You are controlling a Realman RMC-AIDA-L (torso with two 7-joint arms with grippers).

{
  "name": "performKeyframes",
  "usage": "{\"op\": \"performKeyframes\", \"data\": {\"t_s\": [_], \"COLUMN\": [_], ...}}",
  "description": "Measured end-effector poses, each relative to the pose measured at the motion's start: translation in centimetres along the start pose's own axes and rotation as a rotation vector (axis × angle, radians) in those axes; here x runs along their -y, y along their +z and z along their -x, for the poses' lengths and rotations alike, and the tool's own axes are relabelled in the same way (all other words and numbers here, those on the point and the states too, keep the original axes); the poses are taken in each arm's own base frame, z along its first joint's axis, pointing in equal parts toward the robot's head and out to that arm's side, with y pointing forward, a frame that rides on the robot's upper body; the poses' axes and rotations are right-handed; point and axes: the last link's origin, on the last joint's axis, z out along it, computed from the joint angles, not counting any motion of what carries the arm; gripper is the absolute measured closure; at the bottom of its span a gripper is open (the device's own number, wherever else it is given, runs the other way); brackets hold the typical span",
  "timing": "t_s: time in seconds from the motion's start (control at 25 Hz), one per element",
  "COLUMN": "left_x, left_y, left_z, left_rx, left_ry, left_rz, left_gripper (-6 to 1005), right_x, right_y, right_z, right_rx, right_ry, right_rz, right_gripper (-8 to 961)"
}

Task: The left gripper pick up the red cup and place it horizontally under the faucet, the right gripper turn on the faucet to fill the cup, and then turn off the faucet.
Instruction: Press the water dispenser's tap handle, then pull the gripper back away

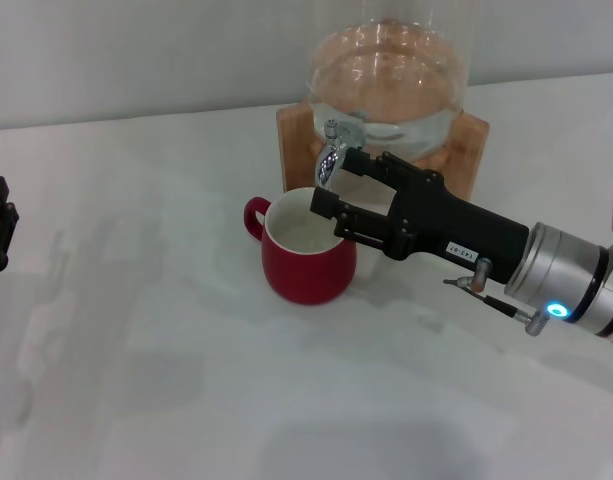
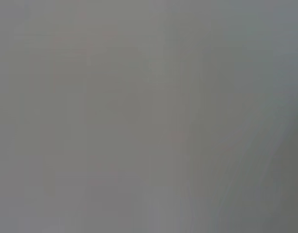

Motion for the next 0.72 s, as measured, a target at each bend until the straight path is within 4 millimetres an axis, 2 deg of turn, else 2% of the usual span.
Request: {"op": "performKeyframes", "data": {"t_s": [0.72], "left_x": [-0.02], "left_y": [0.07], "left_z": [0.09], "left_rx": [0.007], "left_ry": [0.001], "left_rz": [0.002], "left_gripper": [328], "right_x": [0.27], "right_y": [-0.52], "right_z": [0.00], "right_rx": [0.008], "right_ry": [0.002], "right_rz": [-0.025], "right_gripper": [114]}}
